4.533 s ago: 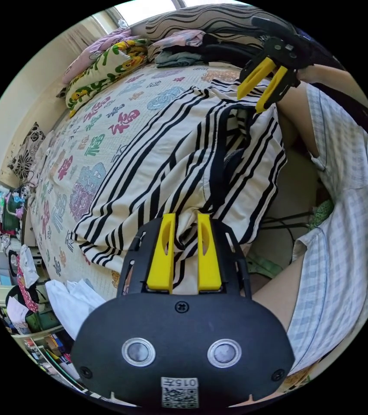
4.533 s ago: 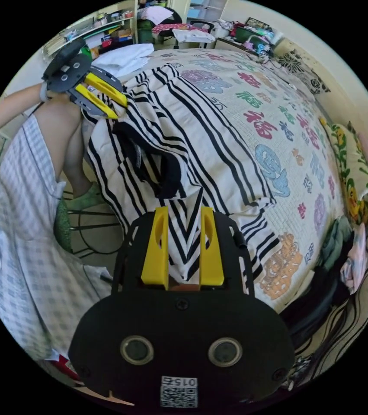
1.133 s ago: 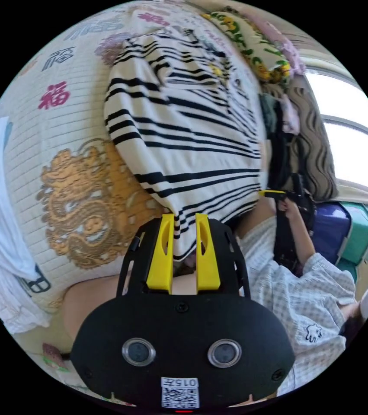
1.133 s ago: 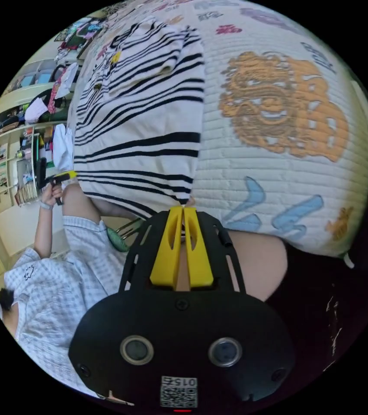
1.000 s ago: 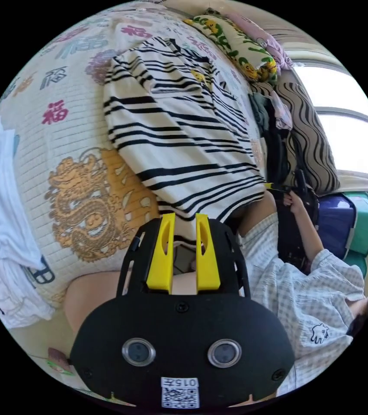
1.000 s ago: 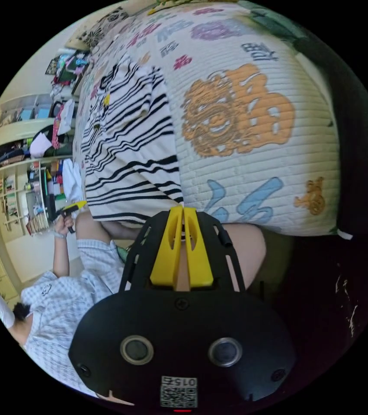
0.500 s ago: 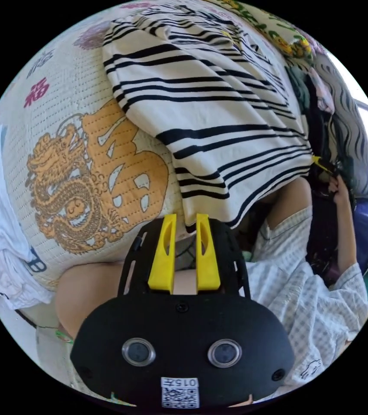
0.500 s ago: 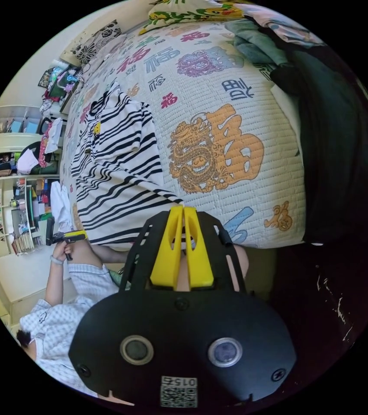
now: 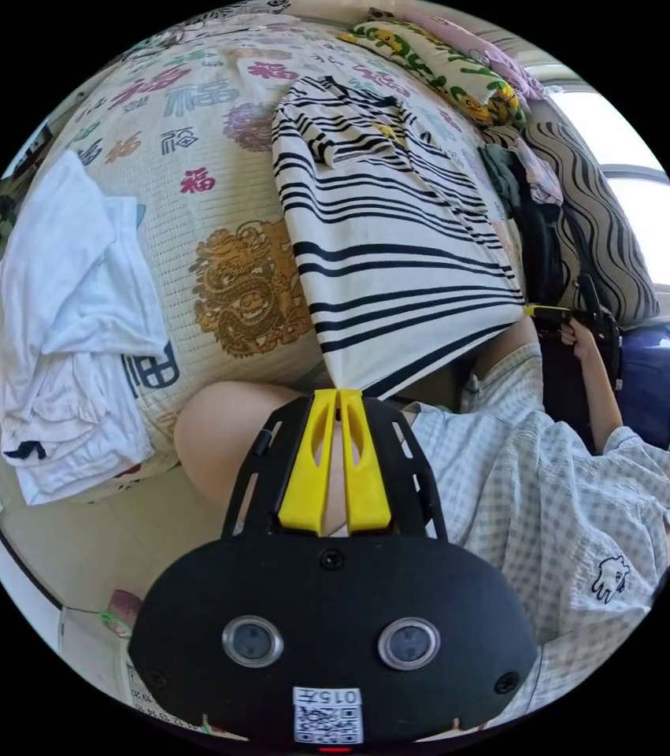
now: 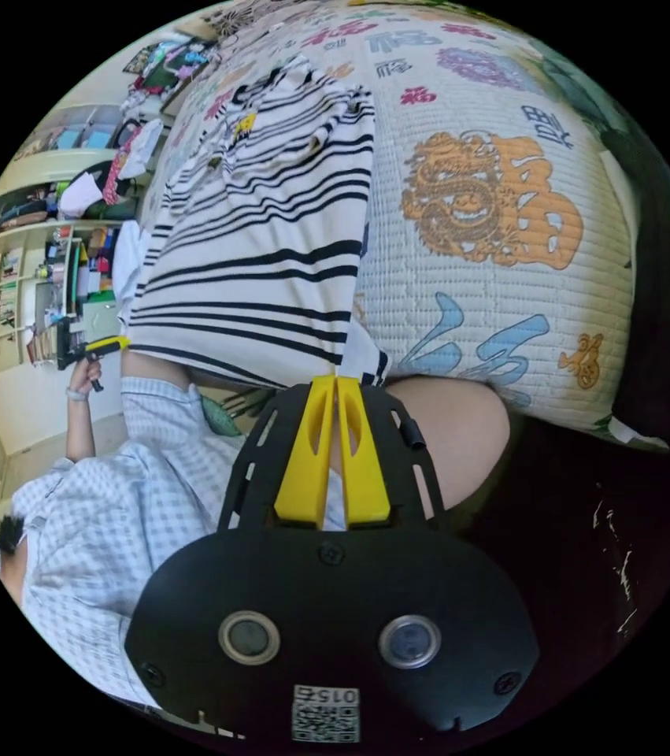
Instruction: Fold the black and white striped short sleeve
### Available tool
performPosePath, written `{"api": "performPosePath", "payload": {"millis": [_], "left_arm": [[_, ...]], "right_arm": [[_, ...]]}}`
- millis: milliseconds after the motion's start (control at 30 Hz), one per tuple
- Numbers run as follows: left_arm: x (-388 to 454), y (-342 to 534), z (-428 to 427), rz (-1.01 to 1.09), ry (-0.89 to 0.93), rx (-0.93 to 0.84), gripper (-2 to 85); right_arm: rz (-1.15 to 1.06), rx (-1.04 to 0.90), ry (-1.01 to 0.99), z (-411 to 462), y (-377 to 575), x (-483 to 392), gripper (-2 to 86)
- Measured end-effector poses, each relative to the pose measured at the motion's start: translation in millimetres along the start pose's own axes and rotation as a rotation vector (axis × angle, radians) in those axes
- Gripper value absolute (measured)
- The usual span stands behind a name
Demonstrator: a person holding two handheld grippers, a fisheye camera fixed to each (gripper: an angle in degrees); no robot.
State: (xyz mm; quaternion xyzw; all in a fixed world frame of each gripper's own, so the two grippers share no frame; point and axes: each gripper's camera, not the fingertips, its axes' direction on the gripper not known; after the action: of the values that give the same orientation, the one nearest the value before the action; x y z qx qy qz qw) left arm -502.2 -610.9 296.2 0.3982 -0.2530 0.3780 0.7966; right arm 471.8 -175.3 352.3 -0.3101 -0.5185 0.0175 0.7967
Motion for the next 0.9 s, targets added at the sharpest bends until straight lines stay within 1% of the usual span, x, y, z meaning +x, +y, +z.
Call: {"api": "performPosePath", "payload": {"millis": [133,233,300,367,433,533,600,700,833,900], "left_arm": [[3.0,2.1,26.8,-0.024,-0.065,-0.043,0.3],[6.3,-5.9,58.1,-0.048,-0.104,-0.122,1.4],[12.0,-8.2,82.4,-0.054,-0.186,-0.216,3.9],[21.2,-1.4,87.0,-0.049,-0.275,-0.247,5.7],[36.3,8.1,77.1,-0.018,-0.334,-0.204,6.4],[62.2,7.3,43.6,0.032,-0.382,-0.040,6.9],[88.4,-12.8,16.6,0.112,-0.373,0.143,7.0],[122.4,-54.8,8.6,0.226,-0.409,0.289,7.1],[150.1,-118.4,33.1,0.310,-0.455,0.292,7.7],[158.7,-152.8,52.9,0.331,-0.462,0.265,8.2]], "right_arm": [[-0.012,-0.079,0.071,25.9,-12.0,-8.3,0.0],[-0.021,-0.122,0.086,43.6,-22.0,-11.0,1.1],[-0.016,-0.148,0.133,50.9,-23.8,-10.5,3.0],[-0.020,-0.123,0.180,46.5,-19.3,-10.8,3.9],[-0.020,-0.063,0.238,35.4,-12.6,-10.9,3.7],[-0.084,0.085,0.246,10.6,-9.6,-19.6,2.8],[-0.193,0.222,0.220,-6.1,-21.0,-39.7,3.2],[-0.317,0.293,0.232,-7.0,-54.4,-72.0,5.3],[-0.449,0.304,0.325,15.6,-102.3,-108.2,7.0],[-0.504,0.255,0.394,36.7,-132.1,-122.6,7.7]]}}
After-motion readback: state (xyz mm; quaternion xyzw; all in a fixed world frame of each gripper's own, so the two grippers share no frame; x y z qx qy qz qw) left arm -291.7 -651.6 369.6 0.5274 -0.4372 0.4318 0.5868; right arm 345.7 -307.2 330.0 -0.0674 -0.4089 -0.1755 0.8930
